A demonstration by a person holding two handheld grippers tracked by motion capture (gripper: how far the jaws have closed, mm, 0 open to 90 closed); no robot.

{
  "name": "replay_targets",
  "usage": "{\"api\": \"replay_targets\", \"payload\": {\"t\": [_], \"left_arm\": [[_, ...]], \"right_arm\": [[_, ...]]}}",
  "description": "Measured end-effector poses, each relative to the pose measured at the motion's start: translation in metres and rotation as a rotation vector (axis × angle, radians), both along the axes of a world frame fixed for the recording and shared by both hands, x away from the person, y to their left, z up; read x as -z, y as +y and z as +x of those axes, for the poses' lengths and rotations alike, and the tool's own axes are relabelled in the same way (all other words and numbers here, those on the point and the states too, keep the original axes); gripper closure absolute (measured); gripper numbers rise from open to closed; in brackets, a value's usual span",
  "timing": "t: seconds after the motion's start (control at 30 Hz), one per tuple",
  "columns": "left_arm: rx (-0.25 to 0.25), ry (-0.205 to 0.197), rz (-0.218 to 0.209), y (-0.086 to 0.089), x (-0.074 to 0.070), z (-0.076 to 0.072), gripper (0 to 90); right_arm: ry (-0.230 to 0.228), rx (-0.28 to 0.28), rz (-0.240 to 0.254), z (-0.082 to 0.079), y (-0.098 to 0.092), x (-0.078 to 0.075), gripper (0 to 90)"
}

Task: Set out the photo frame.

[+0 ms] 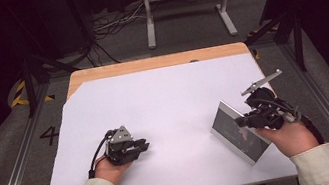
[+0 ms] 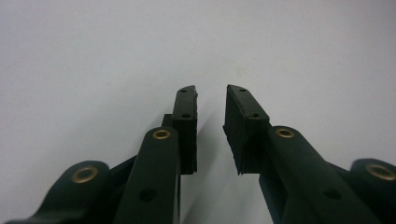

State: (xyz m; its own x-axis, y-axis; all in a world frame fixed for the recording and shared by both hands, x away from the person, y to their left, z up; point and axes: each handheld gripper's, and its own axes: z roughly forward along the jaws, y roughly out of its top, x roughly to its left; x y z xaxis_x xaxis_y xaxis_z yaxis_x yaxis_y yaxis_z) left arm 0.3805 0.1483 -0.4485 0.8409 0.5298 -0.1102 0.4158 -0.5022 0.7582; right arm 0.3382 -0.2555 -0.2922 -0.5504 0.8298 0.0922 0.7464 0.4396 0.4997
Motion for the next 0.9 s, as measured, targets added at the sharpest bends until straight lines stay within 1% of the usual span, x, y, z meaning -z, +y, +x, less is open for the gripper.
{"api": "replay_targets", "payload": {"t": [0.1, 0.13, 0.2, 0.23, 0.37, 0.43, 0.47, 0.53, 0.63, 0.67, 0.7, 0.73, 0.83, 0.87, 0.9], "left_arm": [[-0.004, -0.004, 0.0, 0.002, 0.0, -0.001, 74.2], [-0.01, -0.006, 0.0, 0.004, 0.0, -0.002, 74.1], [-0.014, -0.005, -0.001, 0.006, 0.0, -0.003, 74.0], [-0.017, -0.009, 0.0, 0.007, -0.001, -0.004, 73.9], [-0.036, -0.013, -0.006, 0.012, -0.002, -0.007, 73.4], [-0.048, -0.012, -0.009, 0.016, -0.002, -0.008, 72.9], [-0.048, -0.012, -0.009, 0.016, -0.002, -0.008, 72.9], [-0.054, -0.015, -0.01, 0.018, -0.002, -0.009, 72.7], [-0.061, -0.012, -0.013, 0.02, -0.002, -0.01, 72.4], [-0.066, -0.012, -0.014, 0.021, -0.001, -0.01, 72.3], [-0.066, -0.012, -0.014, 0.021, -0.001, -0.01, 72.3], [-0.066, -0.01, -0.014, 0.022, -0.002, -0.01, 72.3], [-0.067, -0.009, -0.015, 0.022, -0.001, -0.01, 72.2], [-0.066, -0.009, -0.012, 0.022, -0.001, -0.009, 72.2], [-0.066, -0.009, -0.013, 0.022, -0.001, -0.009, 72.2]], "right_arm": [[-0.001, -0.012, 0.002, 0.003, 0.002, -0.002, 83.3], [-0.01, -0.031, 0.0, 0.005, 0.003, -0.005, 83.3], [-0.013, -0.037, -0.002, 0.007, 0.004, -0.006, 83.3], [-0.022, -0.051, -0.011, 0.009, 0.005, -0.008, 83.3], [-0.038, -0.097, -0.031, 0.016, 0.011, -0.012, 83.3], [-0.048, -0.131, -0.043, 0.021, 0.016, -0.014, 83.4], [-0.048, -0.131, -0.043, 0.021, 0.016, -0.014, 83.4], [-0.06, -0.177, -0.058, 0.026, 0.022, -0.017, 83.4], [-0.064, -0.219, -0.075, 0.031, 0.028, -0.019, 83.3], [-0.061, -0.233, -0.076, 0.033, 0.03, -0.019, 83.3], [-0.061, -0.233, -0.076, 0.033, 0.03, -0.019, 83.3], [-0.063, -0.265, -0.08, 0.037, 0.034, -0.021, 83.4], [-0.066, -0.305, -0.074, 0.041, 0.038, -0.023, 83.3], [-0.071, -0.329, -0.077, 0.043, 0.04, -0.024, 83.3], [-0.075, -0.341, -0.08, 0.044, 0.041, -0.024, 83.3]]}}
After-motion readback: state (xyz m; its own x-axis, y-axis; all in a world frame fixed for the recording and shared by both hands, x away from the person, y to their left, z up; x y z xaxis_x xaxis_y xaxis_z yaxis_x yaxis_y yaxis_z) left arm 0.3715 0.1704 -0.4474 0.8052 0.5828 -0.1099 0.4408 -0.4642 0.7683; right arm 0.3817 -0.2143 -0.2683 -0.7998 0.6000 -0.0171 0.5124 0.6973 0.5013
